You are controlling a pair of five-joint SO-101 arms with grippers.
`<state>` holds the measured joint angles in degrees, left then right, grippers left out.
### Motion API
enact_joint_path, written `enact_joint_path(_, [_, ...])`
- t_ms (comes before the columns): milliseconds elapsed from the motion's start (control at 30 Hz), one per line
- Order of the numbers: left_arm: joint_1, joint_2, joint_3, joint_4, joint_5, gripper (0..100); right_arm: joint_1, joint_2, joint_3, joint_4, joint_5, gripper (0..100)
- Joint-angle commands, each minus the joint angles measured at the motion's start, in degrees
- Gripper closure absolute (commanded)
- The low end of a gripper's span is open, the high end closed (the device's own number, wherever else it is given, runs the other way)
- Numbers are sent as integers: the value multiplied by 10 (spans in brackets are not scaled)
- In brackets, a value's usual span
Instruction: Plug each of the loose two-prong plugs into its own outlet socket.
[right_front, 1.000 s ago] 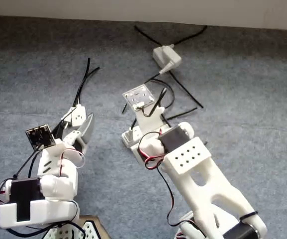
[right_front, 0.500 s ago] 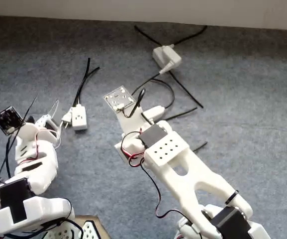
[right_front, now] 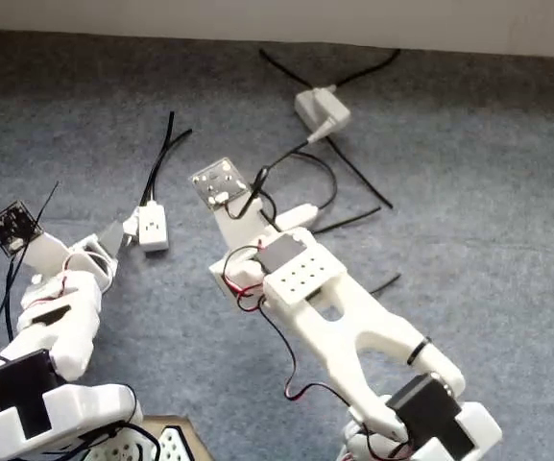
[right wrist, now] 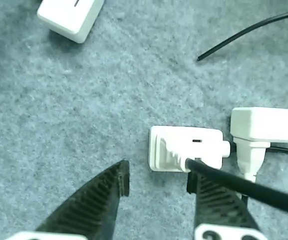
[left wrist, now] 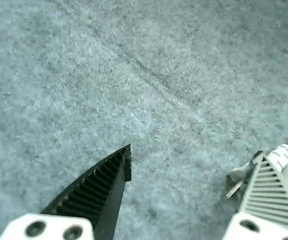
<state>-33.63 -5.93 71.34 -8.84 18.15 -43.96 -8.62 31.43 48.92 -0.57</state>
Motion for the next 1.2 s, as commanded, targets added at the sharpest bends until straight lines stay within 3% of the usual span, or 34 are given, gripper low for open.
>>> enact_joint_path(0, [-29, -7, -38, 88, 3, 636, 12, 6, -44, -13, -2, 838])
enact_joint_path(133, [-33, -7, -65, 137, 3, 637, 20, 7, -77, 26, 27, 879])
enact_joint_path(533, [-31, -7, -65, 135, 3, 638, 29, 76, -115, 50, 30, 885])
enact_joint_path(800, [-33, -7, -68, 135, 3, 638, 29, 126, -181, 73, 30, 988])
enact_joint_path(1167, [-29, -7, -69, 135, 2, 638, 26, 135, -175, 68, 31, 990])
